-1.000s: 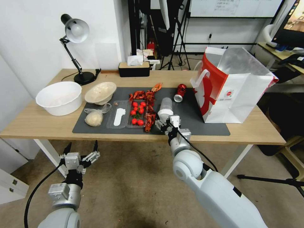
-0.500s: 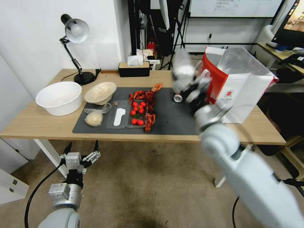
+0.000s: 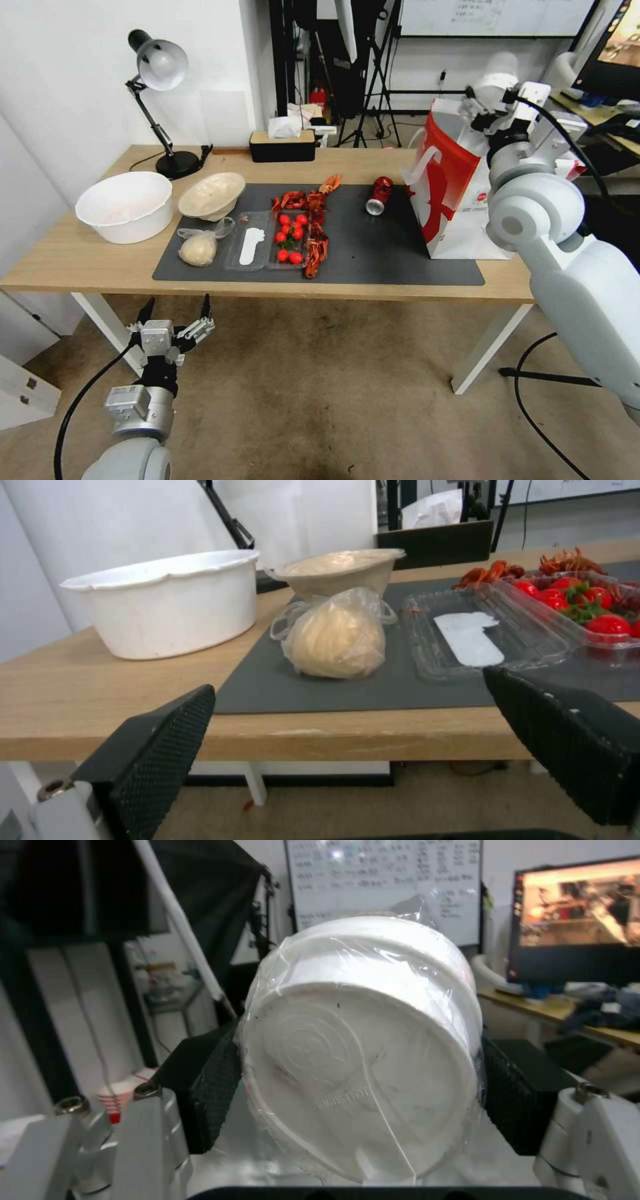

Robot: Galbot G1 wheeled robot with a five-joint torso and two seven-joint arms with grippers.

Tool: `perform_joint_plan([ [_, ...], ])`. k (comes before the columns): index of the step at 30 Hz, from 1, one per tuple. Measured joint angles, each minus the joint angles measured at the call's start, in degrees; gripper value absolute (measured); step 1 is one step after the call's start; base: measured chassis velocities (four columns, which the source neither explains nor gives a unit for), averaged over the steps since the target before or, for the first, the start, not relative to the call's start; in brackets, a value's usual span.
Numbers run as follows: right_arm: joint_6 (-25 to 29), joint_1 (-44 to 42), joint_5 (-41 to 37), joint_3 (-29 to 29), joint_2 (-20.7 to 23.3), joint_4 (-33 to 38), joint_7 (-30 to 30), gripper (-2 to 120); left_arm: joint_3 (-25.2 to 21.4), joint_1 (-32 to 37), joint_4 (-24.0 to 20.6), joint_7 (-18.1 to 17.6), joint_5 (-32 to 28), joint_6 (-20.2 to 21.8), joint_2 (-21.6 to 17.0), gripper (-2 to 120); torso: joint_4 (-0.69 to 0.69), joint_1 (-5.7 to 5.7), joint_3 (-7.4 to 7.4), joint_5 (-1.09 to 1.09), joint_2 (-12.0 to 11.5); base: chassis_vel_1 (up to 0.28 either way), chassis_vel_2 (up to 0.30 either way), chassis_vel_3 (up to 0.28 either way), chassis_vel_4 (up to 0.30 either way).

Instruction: Pick up the trash from the table and place it into the takeout bag.

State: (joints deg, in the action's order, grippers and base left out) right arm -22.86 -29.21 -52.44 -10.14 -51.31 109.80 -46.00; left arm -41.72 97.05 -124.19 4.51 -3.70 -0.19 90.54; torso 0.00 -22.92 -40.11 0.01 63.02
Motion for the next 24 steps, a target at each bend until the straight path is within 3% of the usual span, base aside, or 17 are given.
perform_joint_plan([
  [13, -3.1, -0.6, 0.2, 0.0, -1.7, -2.0, -2.8, 72, -0.1, 0.1, 0.1, 0.0, 0.0, -0.1, 0.0, 100, 0.00, 0.00, 0.00, -0.02, 0.0, 0.000, 0.000, 0.000, 0.000],
  [18, -3.5, -0.7, 0.2, 0.0, -1.5, -1.9, -3.0, 82, 0.0, 0.1, 0.2, 0.0, 0.0, -0.2, 0.1, 100, 0.00, 0.00, 0.00, -0.02, 0.0, 0.000, 0.000, 0.000, 0.000],
  [20, -3.5, -0.7, 0.2, 0.0, -1.5, -1.8, -3.0, 96, 0.0, 0.0, 0.3, 0.1, 0.1, -0.2, 0.1, 100, 0.00, 0.00, 0.00, -0.02, 0.0, 0.000, 0.000, 0.000, 0.000],
  [24, -3.5, -0.7, 0.2, 0.0, -1.5, -1.8, -3.0, 100, 0.0, 0.0, 0.3, 0.1, 0.1, -0.2, 0.1, 100, 0.00, 0.00, 0.00, -0.01, 0.0, 0.000, 0.000, 0.000, 0.000],
])
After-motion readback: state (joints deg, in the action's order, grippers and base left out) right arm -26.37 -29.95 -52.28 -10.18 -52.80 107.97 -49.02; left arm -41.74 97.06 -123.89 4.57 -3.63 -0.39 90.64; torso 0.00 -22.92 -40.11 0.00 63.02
